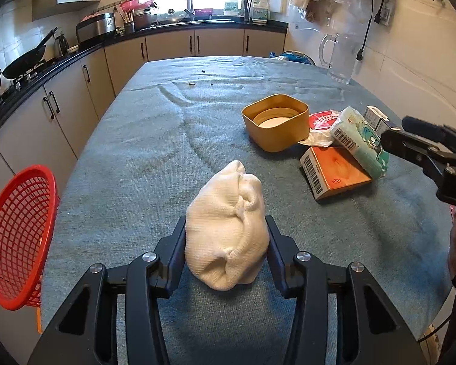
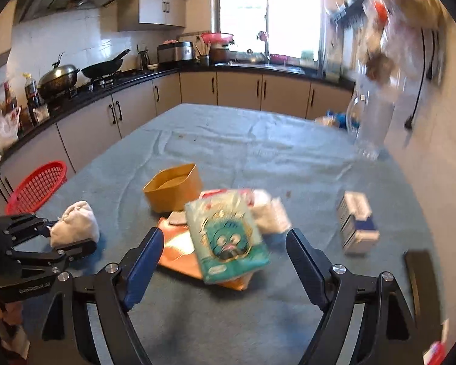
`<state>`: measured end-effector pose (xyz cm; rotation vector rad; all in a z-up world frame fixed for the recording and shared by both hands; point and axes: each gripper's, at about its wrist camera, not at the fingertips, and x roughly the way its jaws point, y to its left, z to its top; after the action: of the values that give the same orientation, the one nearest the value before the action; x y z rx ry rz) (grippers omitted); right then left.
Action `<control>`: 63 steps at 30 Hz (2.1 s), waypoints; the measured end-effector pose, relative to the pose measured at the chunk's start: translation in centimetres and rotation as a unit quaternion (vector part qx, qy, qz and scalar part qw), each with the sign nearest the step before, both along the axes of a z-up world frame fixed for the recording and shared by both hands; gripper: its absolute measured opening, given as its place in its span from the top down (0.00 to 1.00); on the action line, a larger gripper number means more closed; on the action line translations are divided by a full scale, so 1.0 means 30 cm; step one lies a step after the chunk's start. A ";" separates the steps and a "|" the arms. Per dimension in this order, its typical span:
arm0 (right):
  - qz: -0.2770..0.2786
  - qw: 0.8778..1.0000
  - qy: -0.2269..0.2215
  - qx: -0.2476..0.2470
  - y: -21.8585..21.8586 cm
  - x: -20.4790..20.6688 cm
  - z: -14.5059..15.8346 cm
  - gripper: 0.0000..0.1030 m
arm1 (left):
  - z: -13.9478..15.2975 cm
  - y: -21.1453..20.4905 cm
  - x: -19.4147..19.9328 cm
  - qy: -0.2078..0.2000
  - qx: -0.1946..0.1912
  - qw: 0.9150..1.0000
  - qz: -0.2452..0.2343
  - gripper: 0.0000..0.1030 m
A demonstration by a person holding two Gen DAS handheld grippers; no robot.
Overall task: Collect trash
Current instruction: 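Grasp the cartoon-printed snack bag with the right gripper, then carry the cloth bundle and snack bag over the red basket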
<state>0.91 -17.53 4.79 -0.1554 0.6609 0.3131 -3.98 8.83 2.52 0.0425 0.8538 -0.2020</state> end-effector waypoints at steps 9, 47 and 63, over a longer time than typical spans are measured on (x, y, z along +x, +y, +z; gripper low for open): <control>0.022 0.998 0.067 0.007 -0.002 0.089 -0.097 0.36 | -0.010 -0.017 0.016 0.007 -0.001 1.000 -0.002 0.55; 0.027 0.994 0.057 0.086 0.057 -0.077 -0.004 0.51 | 0.062 0.032 -0.055 -0.024 -0.018 0.999 0.013 0.55; 0.050 0.993 0.067 0.083 0.155 -0.115 0.006 0.51 | 0.096 0.109 -0.105 -0.041 -0.035 0.998 0.029 0.55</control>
<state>-2.53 -12.86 4.98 -0.0085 0.7578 0.4773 -7.13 12.12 5.42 -0.0393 0.7652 -0.1752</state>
